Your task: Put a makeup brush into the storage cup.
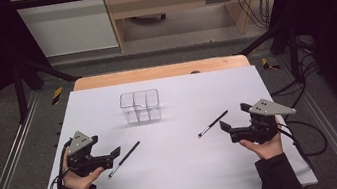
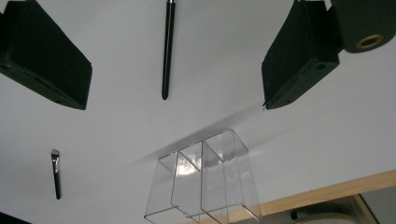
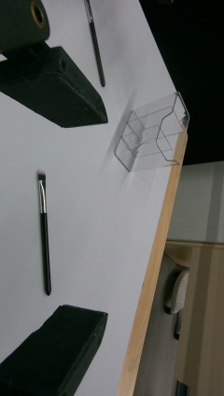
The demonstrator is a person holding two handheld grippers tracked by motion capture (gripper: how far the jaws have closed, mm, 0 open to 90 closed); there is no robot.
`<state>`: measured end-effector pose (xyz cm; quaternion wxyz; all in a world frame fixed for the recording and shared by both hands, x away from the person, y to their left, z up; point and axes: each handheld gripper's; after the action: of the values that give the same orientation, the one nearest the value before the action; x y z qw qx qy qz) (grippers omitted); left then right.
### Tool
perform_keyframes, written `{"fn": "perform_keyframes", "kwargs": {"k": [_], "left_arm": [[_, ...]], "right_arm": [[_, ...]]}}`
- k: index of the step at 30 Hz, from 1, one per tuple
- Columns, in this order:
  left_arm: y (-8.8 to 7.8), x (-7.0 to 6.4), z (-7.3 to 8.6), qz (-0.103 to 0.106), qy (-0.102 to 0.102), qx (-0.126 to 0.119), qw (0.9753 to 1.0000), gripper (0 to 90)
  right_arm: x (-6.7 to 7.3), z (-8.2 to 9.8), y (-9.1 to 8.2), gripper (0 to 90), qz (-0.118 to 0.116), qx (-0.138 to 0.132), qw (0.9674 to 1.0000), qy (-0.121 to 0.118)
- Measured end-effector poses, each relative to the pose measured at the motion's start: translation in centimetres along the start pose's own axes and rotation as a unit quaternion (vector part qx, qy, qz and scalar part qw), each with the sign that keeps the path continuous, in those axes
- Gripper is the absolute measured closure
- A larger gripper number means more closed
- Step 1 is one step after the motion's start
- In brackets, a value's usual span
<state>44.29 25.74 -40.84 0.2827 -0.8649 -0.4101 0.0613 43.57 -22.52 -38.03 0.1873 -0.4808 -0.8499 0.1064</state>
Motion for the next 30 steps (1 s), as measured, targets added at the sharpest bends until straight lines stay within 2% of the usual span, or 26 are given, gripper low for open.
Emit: {"fn": "perform_keyframes", "kwargs": {"k": [5,8,18,25,30], "left_arm": [[0.6,-0.3,0.2,0.002,0.01,0.019,0.9998,8.9],[1.2,-0.5,0.3,0.005,0.024,0.04,0.9989,9.6],[2.0,-0.5,0.9,0.011,0.022,0.065,0.9976,13.7],[3.2,-0.9,1.5,0.016,0.038,0.106,0.9935,19.7],[3.6,-0.9,1.8,0.019,0.043,0.122,0.9914,23.6]], "right_arm": [[0.1,0.1,0.1,6.3,-0.003,0.0,1.0,0.001],[0.2,0.1,0.0,6.3,-0.004,0.0,1.0,0.0],[0.3,0.2,0.0,6.3,-0.004,0.002,1.0,0.0],[0.4,0.2,0.1,6.2,-0.004,0.002,1.0,0.0],[0.4,0.3,0.2,6.2,-0.003,0.004,1.0,-0.002]]}}
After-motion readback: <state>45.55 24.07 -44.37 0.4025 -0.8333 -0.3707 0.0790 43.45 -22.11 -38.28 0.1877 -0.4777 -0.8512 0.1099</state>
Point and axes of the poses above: each handheld gripper's, and its own axes: y roughly forward along the jaws, z roughly out of its underside, x roughly to its left, and after that the axes turned 10 degrees about y, right-handed
